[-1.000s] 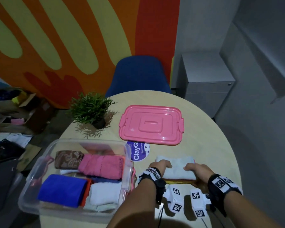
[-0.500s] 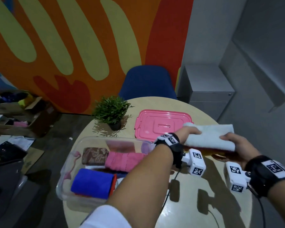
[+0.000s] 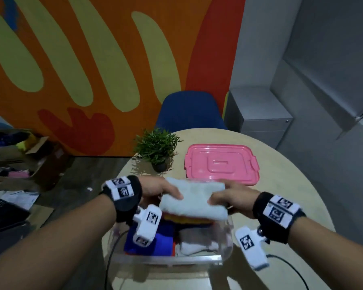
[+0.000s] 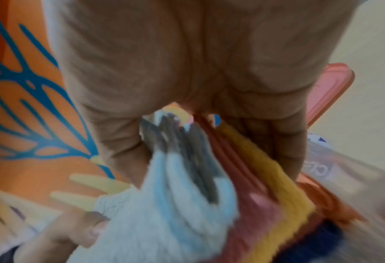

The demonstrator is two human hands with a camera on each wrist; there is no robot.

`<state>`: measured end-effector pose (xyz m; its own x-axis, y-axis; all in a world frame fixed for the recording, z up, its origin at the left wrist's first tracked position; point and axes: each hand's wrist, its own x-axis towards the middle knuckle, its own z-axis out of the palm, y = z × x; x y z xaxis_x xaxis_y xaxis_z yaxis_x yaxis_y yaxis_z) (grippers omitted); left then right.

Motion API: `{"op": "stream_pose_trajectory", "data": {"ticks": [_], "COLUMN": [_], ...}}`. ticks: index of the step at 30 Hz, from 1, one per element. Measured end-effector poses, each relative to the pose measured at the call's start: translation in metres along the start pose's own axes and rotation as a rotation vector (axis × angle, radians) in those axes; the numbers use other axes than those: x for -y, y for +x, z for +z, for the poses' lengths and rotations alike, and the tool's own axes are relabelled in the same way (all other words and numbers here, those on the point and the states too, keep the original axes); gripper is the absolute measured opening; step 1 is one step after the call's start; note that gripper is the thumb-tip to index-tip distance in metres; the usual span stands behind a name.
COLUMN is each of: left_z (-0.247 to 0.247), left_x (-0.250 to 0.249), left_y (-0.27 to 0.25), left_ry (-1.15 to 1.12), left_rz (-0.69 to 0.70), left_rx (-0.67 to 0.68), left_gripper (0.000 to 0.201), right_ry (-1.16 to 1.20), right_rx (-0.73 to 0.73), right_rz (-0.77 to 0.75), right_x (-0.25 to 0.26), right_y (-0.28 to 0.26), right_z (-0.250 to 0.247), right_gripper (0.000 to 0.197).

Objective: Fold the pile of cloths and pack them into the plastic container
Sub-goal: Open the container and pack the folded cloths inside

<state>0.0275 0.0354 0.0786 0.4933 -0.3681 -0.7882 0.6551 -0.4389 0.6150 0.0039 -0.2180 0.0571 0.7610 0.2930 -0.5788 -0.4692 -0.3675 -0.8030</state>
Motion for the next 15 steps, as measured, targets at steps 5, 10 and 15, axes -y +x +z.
{"op": "stream_pose_trajectory", "data": {"ticks": [5,10,15], "left_z": [0.016,0.028,0.027], "left_x": [0.042,0.047,0.044], "left_y": [0.030,0.041,0.037], "left_ry": [0.184,0.509,0.979], "left_rz": [-0.176,-0.201,-0.140], "left_rx": [0.044,-0.004,-0.110], "left_gripper": [0.060,0.057,0.094], "right_ry": [-0.571,-1.052,-1.275], "right_rx": [0.004,0.105,0.108], "right_rz": [0.133,0.221,0.151], "right_x": [-0.008,0.005,-0.006], "right_y": [0.007,0.006,0.013], "right_z": [0.028,0.053,0.062], "right_gripper": [0.059,0.033,0.037]}}
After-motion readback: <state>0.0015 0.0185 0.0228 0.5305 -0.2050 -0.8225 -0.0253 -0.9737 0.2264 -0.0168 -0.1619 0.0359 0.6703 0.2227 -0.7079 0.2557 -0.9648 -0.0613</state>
